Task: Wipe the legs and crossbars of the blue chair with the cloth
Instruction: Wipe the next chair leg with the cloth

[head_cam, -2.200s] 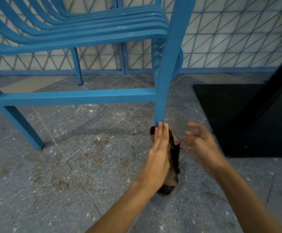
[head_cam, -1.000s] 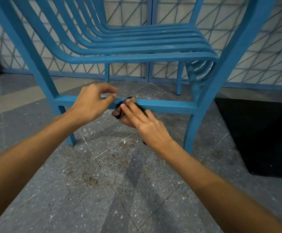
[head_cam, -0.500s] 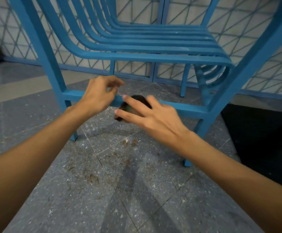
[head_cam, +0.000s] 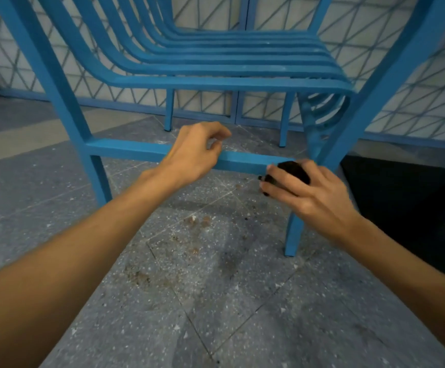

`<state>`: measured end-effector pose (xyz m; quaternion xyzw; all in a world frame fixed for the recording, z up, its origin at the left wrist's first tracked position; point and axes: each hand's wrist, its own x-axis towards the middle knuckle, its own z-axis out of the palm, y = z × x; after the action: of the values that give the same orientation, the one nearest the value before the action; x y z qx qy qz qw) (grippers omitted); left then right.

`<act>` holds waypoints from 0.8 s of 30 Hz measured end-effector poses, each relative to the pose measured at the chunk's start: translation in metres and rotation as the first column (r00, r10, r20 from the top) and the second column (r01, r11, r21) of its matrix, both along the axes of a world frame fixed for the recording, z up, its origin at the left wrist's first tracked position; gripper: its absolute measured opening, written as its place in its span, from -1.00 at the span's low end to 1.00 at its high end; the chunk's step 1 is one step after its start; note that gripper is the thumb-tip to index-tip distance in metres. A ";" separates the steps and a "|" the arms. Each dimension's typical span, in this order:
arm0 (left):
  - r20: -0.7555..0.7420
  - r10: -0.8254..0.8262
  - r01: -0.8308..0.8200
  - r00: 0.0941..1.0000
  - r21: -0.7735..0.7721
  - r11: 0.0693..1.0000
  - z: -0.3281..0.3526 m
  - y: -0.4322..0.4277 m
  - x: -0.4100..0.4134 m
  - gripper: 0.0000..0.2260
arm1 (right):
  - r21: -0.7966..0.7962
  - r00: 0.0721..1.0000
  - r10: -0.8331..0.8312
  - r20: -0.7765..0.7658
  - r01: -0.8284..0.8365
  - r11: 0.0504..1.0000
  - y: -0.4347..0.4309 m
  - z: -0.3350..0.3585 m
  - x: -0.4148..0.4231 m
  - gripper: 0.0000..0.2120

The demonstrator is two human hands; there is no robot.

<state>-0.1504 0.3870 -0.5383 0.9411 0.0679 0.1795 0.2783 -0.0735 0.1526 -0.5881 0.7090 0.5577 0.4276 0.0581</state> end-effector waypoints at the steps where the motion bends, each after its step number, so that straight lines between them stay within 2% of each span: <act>1: 0.002 -0.016 0.016 1.000 0.009 1.000 0.000 -0.005 0.001 -0.72 | 0.006 0.998 -0.010 -0.054 0.011 1.000 -0.017 -0.005 -0.001 -0.59; 3: 0.010 -0.064 0.064 0.998 0.042 0.997 0.000 -0.022 0.008 -0.73 | 0.095 0.963 -0.076 -0.258 0.104 0.990 -0.051 -0.020 -0.008 -0.61; 4: 0.015 -0.090 0.089 0.996 0.060 0.994 0.001 -0.030 0.012 -0.73 | 0.218 0.903 -0.106 -0.417 0.212 0.953 -0.065 -0.029 -0.012 -0.65; 5: 0.022 -0.117 0.115 0.993 0.076 0.990 0.001 -0.038 0.016 -0.74 | 0.366 0.788 -0.085 -0.610 0.375 0.852 -0.074 -0.036 -0.016 -0.65; 6: 0.030 -0.143 0.140 0.989 0.091 0.986 0.001 -0.046 0.020 -0.75 | 0.481 0.621 0.049 -0.782 0.552 0.681 -0.077 -0.041 -0.015 -0.58; 7: 0.040 -0.171 0.166 0.985 0.105 0.981 0.000 -0.054 0.023 -0.75 | 0.519 0.424 0.300 -0.855 0.694 0.499 -0.075 -0.039 -0.015 -0.50; 8: 0.042 -0.197 0.191 0.979 0.119 0.974 -0.001 -0.061 0.027 -0.74 | 0.498 0.210 0.595 -0.776 0.782 0.374 -0.071 -0.035 -0.013 -0.44; 9: 0.028 -0.227 0.221 0.974 0.131 0.966 -0.005 -0.070 0.029 -0.71 | 0.468 0.020 0.795 -0.607 0.818 0.336 -0.066 -0.034 -0.011 -0.40; 10: 0.011 -0.245 0.241 0.969 0.145 0.960 -0.008 -0.077 0.031 -0.68 | 0.463 -0.130 0.873 -0.470 0.806 0.369 -0.059 -0.032 -0.011 -0.36; 11: 0.003 -0.252 0.249 0.968 0.156 0.956 -0.012 -0.081 0.031 -0.65 | 0.480 -0.226 0.863 -0.451 0.754 0.448 -0.051 -0.032 -0.012 -0.31; 12: 0.007 -0.254 0.249 0.967 0.164 0.955 -0.015 -0.084 0.032 -0.64 | 0.493 -0.246 0.800 -0.547 0.678 0.545 -0.043 -0.034 -0.015 -0.26; 13: 0.025 -0.254 0.247 0.967 0.163 0.955 -0.018 -0.086 0.033 -0.64 | 0.486 -0.200 0.711 -0.674 0.605 0.631 -0.036 -0.039 -0.018 -0.21; 14: 0.048 -0.248 0.239 0.968 0.152 0.959 -0.020 -0.087 0.035 -0.65 | 0.463 -0.114 0.626 -0.771 0.575 0.675 -0.032 -0.046 -0.018 -0.18; 16: 0.097 -0.225 0.213 0.970 0.118 0.970 -0.022 -0.089 0.037 -0.69 | 0.458 0.046 0.533 -0.845 0.577 0.676 -0.028 -0.063 -0.013 -0.20; 18: 0.130 -0.202 0.190 0.971 0.105 0.976 -0.023 -0.093 0.040 -0.70 | 0.462 0.104 0.515 -0.851 0.613 0.641 -0.028 -0.085 -0.008 -0.28; 22: 0.148 -0.179 0.169 0.973 0.073 0.983 -0.027 -0.095 0.040 -0.71 | 0.317 0.017 0.434 -0.901 0.709 0.630 -0.032 -0.151 -0.005 -0.48; 24: 0.152 -0.175 0.168 0.973 0.058 0.984 -0.027 -0.094 0.039 -0.71 | 0.222 -0.056 0.381 -0.923 0.730 0.646 -0.038 -0.181 -0.006 -0.49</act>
<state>-0.1109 0.2933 -0.5656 0.9326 -0.0398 0.2293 0.2759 -0.0800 0.1150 -0.7686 0.8130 0.0793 -0.0529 -0.5744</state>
